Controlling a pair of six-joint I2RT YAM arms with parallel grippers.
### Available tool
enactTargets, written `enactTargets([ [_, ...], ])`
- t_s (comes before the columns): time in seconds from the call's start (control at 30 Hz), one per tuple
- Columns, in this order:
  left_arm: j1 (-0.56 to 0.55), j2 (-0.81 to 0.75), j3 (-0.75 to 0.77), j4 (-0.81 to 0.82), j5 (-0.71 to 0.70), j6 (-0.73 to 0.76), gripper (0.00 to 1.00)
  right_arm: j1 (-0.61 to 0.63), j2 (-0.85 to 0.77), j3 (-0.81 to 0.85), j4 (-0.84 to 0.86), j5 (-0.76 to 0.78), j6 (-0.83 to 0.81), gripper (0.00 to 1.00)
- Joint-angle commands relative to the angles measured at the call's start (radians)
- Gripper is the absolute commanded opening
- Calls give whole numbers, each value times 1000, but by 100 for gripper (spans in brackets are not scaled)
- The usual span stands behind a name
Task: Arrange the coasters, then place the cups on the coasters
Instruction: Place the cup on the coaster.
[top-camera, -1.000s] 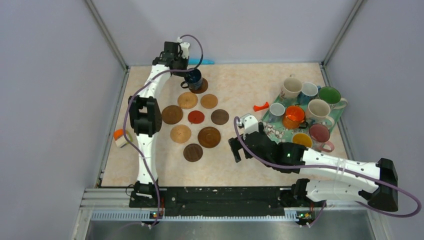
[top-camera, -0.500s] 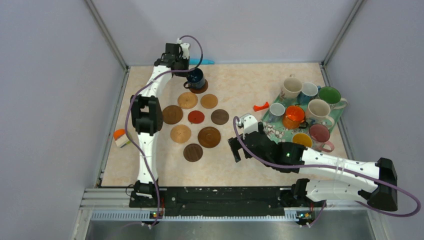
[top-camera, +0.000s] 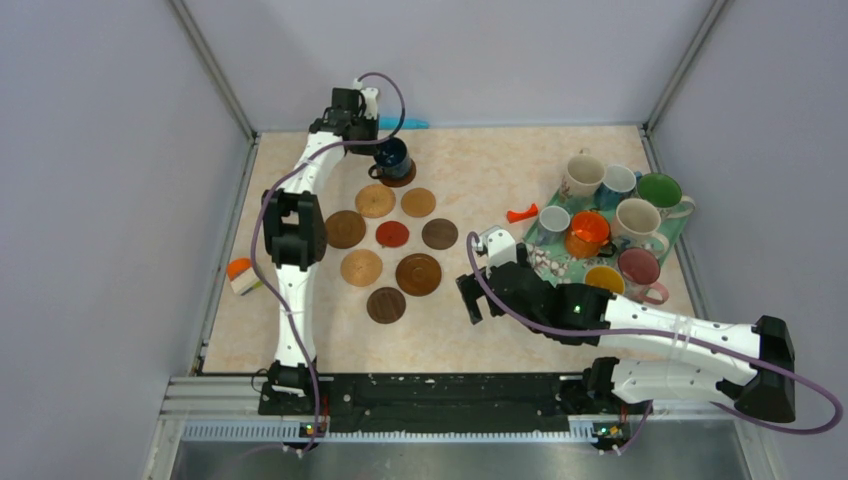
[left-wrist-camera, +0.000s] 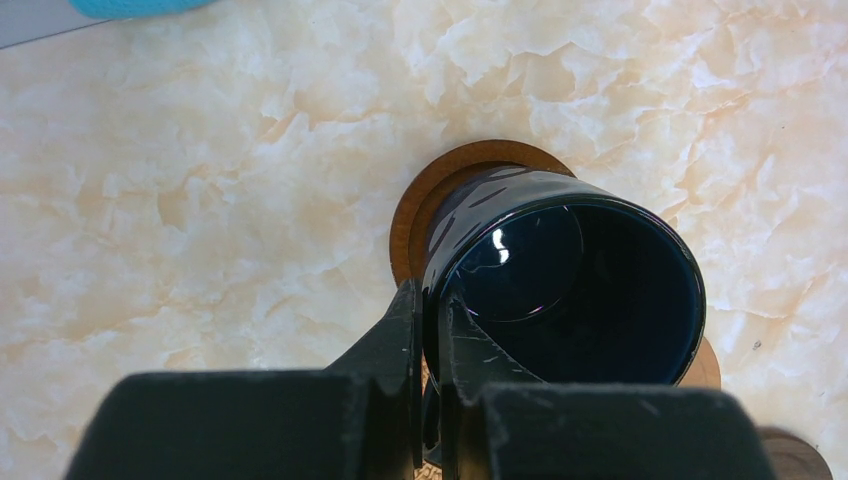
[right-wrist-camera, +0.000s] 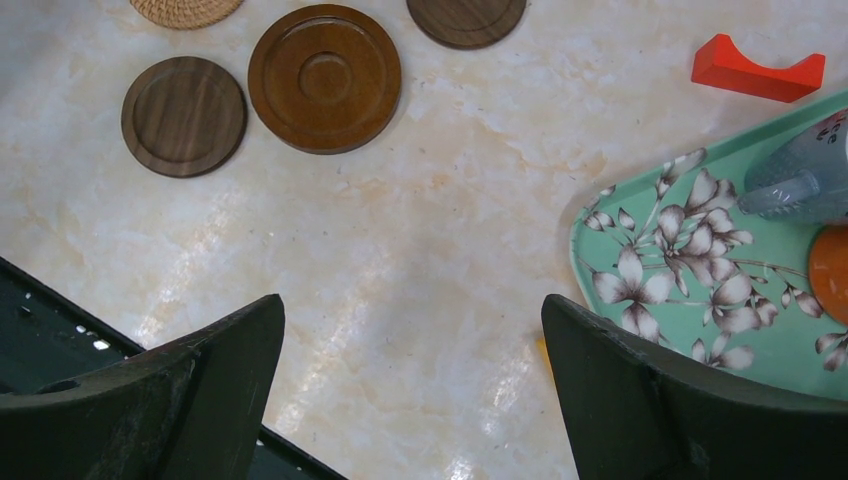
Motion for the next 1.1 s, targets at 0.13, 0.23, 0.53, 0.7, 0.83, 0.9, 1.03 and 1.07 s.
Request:
enactTargets([
  [0.13,3,-9,56,103,12,-22,0,4,-23,38,11,24,4,99],
  [0.23,3,-6,56,103,15,-22,1,5,-25,38,10,26,3,99],
  [0.53,3,-7,56,101,9,-18,5,4,-31,34,7,28,5,99],
  [0.7,3,-6,54,101,10,-16,8,5,-29,33,8,28,6,99],
  [0.83,3,-4,55,99,12,-16,11,5,-29,34,8,28,6,99],
  [0.9,3,-3,55,99,12,-16,13,5,-30,34,7,31,6,99],
  [1.03,3,-1,55,101,13,-19,18,4,-30,32,7,33,6,99],
  [1.07,3,0,55,104,14,-21,19,5,-29,32,7,32,6,99],
])
